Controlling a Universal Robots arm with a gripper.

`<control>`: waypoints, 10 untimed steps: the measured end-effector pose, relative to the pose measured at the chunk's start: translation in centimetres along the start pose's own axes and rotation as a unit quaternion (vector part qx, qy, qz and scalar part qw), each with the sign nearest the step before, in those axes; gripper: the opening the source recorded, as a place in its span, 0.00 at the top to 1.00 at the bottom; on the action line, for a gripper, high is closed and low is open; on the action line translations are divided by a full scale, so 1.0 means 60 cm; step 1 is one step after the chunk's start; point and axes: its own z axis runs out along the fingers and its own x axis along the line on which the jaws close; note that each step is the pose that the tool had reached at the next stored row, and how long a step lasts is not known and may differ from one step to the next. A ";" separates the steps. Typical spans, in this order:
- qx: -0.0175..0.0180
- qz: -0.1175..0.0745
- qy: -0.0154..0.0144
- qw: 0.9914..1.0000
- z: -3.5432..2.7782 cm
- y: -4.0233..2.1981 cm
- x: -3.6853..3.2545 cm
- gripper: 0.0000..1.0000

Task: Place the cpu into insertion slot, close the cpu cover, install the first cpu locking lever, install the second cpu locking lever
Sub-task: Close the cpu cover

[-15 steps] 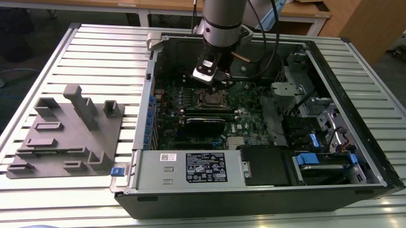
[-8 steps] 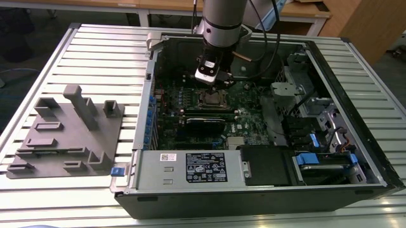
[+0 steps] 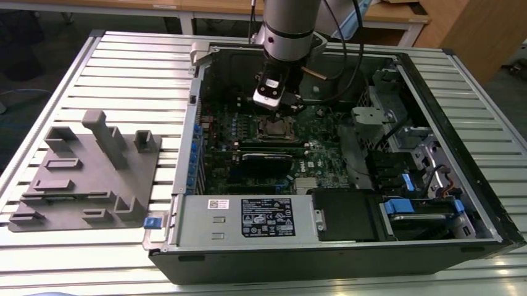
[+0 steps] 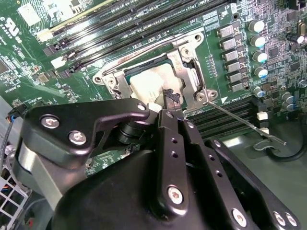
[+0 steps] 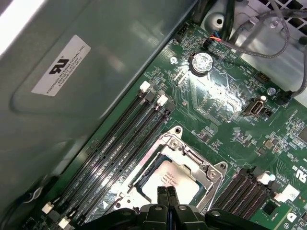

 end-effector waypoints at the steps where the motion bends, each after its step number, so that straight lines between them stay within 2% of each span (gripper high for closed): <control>1: 0.000 -0.005 0.000 1.000 0.000 0.000 0.000 0.89; 5: 0.001 -0.037 0.002 0.999 0.000 0.000 0.000 0.89; 10: 0.002 -0.080 0.004 0.997 0.000 0.000 0.000 0.89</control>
